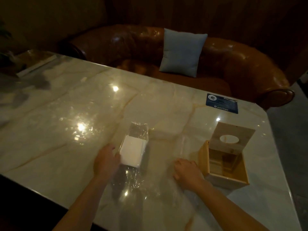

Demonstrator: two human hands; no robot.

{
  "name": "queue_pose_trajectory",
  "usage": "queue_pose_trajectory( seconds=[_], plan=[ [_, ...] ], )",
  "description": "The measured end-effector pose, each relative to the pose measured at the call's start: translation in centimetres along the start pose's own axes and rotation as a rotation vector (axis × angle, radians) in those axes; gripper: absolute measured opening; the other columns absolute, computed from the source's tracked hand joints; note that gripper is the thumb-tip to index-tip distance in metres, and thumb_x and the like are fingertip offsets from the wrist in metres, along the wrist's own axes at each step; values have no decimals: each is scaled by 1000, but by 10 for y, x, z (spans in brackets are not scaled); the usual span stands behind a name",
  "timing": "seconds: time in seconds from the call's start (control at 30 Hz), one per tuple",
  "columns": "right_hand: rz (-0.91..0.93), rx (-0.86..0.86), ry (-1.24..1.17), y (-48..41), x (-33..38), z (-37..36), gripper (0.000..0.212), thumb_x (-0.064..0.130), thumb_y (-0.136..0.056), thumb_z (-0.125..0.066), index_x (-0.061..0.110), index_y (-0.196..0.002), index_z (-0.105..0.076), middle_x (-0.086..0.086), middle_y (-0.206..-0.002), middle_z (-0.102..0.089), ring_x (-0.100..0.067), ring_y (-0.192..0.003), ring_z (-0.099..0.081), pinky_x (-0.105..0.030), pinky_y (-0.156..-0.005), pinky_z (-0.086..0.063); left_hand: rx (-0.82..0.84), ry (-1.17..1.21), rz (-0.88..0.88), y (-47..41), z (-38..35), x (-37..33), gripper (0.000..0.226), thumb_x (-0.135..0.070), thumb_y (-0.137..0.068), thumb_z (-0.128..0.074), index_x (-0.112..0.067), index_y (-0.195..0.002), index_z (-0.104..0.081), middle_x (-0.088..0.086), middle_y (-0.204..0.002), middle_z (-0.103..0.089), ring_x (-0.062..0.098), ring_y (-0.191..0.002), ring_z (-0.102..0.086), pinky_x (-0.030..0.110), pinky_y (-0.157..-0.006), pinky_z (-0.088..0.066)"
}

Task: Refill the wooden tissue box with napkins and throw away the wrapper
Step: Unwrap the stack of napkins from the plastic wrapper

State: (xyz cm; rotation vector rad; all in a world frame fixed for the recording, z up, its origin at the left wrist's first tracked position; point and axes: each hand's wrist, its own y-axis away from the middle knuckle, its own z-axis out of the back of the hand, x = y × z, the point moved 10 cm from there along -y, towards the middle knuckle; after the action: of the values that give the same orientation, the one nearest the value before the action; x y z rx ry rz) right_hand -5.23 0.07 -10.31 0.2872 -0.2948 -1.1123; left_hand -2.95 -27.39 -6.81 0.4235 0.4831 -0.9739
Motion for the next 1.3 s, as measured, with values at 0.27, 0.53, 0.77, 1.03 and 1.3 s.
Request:
queue_pose_trajectory(
  seconds=[0.27,0.53,0.77,1.03,1.3],
  plan=[
    [86,-209,-173,-20,47,19,46,36,-91,-44,12,-130,-40,-11,-136,-44,-26,-129,-39,-37,-102,-33,110,-339,-423,22,-66,-72,61,-41,-92,-41,-14,-144,-23,10,-155,-23,23,-144,-19,36,-116,-16],
    [102,-3,-90,-29,54,-43,76,58,-89,-34,20,-148,-4,-8,-159,2,-24,-146,8,-37,-118,-1,201,-501,-365,24,-92,-50,62,-32,-94,-31,-22,-147,-1,8,-159,0,25,-146,2,45,-119,1],
    [166,-16,-42,-39,44,-42,78,59,-88,-36,20,-148,-5,-9,-159,1,-25,-146,4,-38,-118,-4,152,-131,-219,7,-47,-42,56,-24,-87,-48,-15,-140,-32,9,-146,-40,27,-130,-41,38,-105,-38],
    [224,36,27,-44,30,-22,74,56,-90,-38,20,-148,-11,-8,-159,-2,-22,-146,-5,-35,-117,-14,48,286,23,-19,11,4,30,-11,-87,-49,-13,-117,-54,11,-101,-65,27,-78,-58,28,-62,-42],
    [182,74,49,-51,26,2,55,39,-90,-47,18,-139,-34,-4,-151,-29,-18,-137,-31,-35,-105,-30,42,282,237,-19,15,75,23,-11,-88,-51,-5,-110,-54,20,-109,-64,31,-88,-61,36,-73,-49]
  ],
)
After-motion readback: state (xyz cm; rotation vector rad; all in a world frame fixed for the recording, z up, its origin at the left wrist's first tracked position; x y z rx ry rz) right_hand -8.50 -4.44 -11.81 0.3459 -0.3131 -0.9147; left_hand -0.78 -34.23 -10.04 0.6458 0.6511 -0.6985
